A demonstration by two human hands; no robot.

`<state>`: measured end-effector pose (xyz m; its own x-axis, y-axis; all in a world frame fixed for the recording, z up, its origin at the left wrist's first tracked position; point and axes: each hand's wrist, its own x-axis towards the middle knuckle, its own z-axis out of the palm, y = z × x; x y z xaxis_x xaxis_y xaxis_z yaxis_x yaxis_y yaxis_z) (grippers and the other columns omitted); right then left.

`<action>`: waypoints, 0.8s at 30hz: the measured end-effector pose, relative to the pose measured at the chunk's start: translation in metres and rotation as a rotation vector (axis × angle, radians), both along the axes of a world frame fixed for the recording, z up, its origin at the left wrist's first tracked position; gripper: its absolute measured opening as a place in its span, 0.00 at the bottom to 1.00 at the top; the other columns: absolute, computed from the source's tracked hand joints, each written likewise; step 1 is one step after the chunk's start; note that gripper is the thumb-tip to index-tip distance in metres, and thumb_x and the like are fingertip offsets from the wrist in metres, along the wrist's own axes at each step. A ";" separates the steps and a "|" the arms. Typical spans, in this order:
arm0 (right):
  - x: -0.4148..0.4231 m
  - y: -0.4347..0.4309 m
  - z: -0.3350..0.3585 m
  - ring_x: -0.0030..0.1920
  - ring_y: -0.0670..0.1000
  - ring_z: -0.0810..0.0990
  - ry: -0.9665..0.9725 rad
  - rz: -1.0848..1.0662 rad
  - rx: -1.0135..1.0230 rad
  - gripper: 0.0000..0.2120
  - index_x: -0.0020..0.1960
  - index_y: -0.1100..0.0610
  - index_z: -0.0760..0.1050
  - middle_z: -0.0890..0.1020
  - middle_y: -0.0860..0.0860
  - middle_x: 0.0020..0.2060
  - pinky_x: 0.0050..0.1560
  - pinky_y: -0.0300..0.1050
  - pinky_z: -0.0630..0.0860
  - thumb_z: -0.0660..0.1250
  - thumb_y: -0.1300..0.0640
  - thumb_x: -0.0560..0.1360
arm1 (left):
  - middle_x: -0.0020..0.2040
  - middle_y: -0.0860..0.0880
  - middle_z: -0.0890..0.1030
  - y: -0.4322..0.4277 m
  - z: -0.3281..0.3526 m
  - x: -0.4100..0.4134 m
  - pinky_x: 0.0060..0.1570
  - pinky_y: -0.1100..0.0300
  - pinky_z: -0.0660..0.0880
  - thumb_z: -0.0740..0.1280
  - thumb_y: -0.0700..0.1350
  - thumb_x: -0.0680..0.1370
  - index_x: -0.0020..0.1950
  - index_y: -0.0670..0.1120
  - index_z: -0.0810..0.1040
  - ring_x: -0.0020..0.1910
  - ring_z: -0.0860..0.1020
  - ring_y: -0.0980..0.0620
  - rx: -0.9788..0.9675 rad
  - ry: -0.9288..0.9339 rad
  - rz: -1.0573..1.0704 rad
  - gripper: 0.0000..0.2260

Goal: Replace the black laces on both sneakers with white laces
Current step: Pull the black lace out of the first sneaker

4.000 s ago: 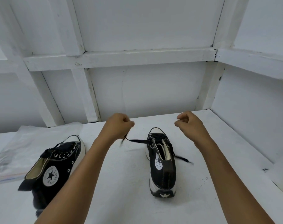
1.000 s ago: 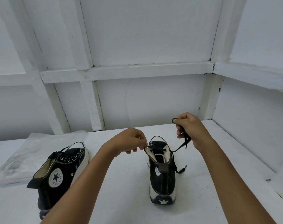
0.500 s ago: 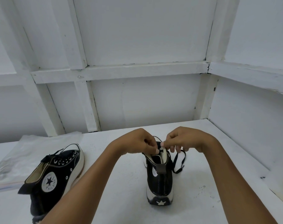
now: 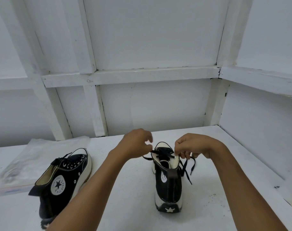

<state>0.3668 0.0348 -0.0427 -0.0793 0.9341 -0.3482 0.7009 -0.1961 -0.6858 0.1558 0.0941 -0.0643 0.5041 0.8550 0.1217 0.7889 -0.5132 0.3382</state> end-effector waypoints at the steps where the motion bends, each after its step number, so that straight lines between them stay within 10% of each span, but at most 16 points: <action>1: -0.001 0.001 0.000 0.29 0.47 0.73 0.001 0.003 0.003 0.08 0.33 0.56 0.75 0.77 0.49 0.28 0.31 0.39 0.63 0.68 0.59 0.71 | 0.54 0.53 0.80 -0.003 0.002 0.003 0.53 0.57 0.75 0.67 0.48 0.78 0.56 0.50 0.82 0.53 0.77 0.53 -0.018 -0.016 -0.080 0.08; 11: 0.000 0.001 -0.002 0.29 0.47 0.73 0.016 0.017 0.007 0.11 0.31 0.56 0.74 0.77 0.50 0.28 0.31 0.39 0.64 0.67 0.61 0.72 | 0.47 0.49 0.84 -0.012 0.008 0.026 0.51 0.49 0.78 0.72 0.49 0.75 0.47 0.46 0.84 0.49 0.81 0.48 -0.162 -0.021 -0.255 0.07; 24: 0.006 0.002 -0.004 0.31 0.47 0.73 0.033 0.032 0.003 0.09 0.33 0.56 0.75 0.77 0.48 0.29 0.31 0.38 0.64 0.69 0.59 0.72 | 0.30 0.52 0.73 0.007 0.012 -0.002 0.32 0.60 0.66 0.66 0.44 0.74 0.34 0.46 0.70 0.31 0.70 0.53 0.129 -0.469 0.371 0.09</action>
